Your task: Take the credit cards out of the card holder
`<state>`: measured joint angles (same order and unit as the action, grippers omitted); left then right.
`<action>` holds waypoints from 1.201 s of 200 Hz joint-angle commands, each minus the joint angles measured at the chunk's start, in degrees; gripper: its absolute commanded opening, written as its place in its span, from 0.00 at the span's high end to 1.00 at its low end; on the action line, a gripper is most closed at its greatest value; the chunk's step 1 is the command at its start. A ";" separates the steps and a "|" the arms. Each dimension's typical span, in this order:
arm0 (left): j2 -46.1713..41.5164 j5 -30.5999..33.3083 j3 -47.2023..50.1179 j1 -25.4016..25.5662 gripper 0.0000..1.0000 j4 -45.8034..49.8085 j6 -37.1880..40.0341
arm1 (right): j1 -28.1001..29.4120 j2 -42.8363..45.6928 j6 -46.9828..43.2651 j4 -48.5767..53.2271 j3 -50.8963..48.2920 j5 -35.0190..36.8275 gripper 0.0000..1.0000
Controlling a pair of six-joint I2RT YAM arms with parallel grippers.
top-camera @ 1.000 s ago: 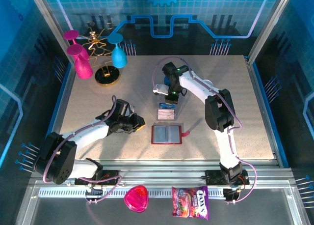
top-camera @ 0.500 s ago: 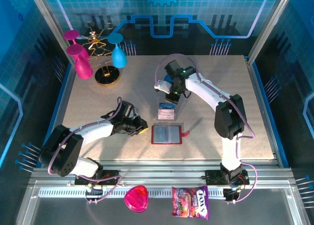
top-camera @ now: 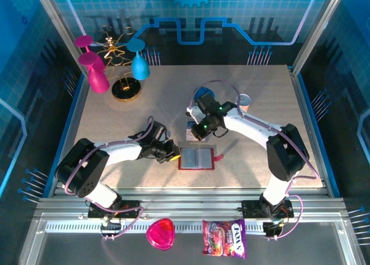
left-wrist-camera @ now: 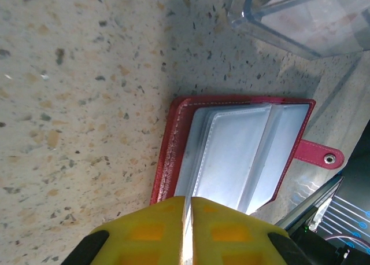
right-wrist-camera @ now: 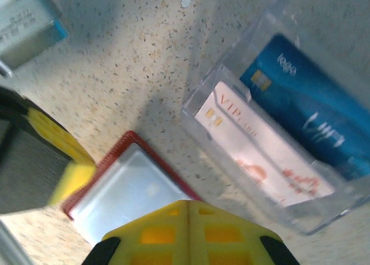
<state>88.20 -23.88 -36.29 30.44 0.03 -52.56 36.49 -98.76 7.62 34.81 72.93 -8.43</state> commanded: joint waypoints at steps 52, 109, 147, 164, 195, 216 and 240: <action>2.55 -1.33 -0.26 1.47 0.92 -1.91 -0.99 | 1.97 7.88 30.52 -17.00 -15.56 -11.30 1.00; 3.38 -0.74 -0.71 1.49 0.93 0.39 -0.21 | 2.43 6.23 37.28 -20.84 -19.53 -15.41 0.92; 3.22 -0.45 -0.69 1.47 0.93 0.75 -0.22 | 3.03 2.36 41.24 -23.05 -20.03 -19.69 0.88; 3.03 -0.38 -0.59 1.47 0.93 0.80 -0.18 | 3.66 1.14 41.99 -23.99 -20.19 -20.48 0.86; 3.00 -0.30 -0.44 1.52 0.94 0.85 -0.17 | 4.54 -0.74 42.57 -24.13 -19.76 -20.93 0.80; 3.26 -0.33 -0.53 1.47 0.94 0.82 -0.09 | 4.81 -2.01 42.40 -23.82 -19.51 -20.66 0.77; 3.42 -0.29 -0.62 1.46 0.94 0.99 0.03 | 4.77 -2.73 41.77 -22.18 -18.98 -19.66 0.73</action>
<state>91.07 -23.88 -36.29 31.57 -1.17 -52.56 40.62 -100.33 49.36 11.40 53.21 -27.92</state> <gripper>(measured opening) 0.065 0.257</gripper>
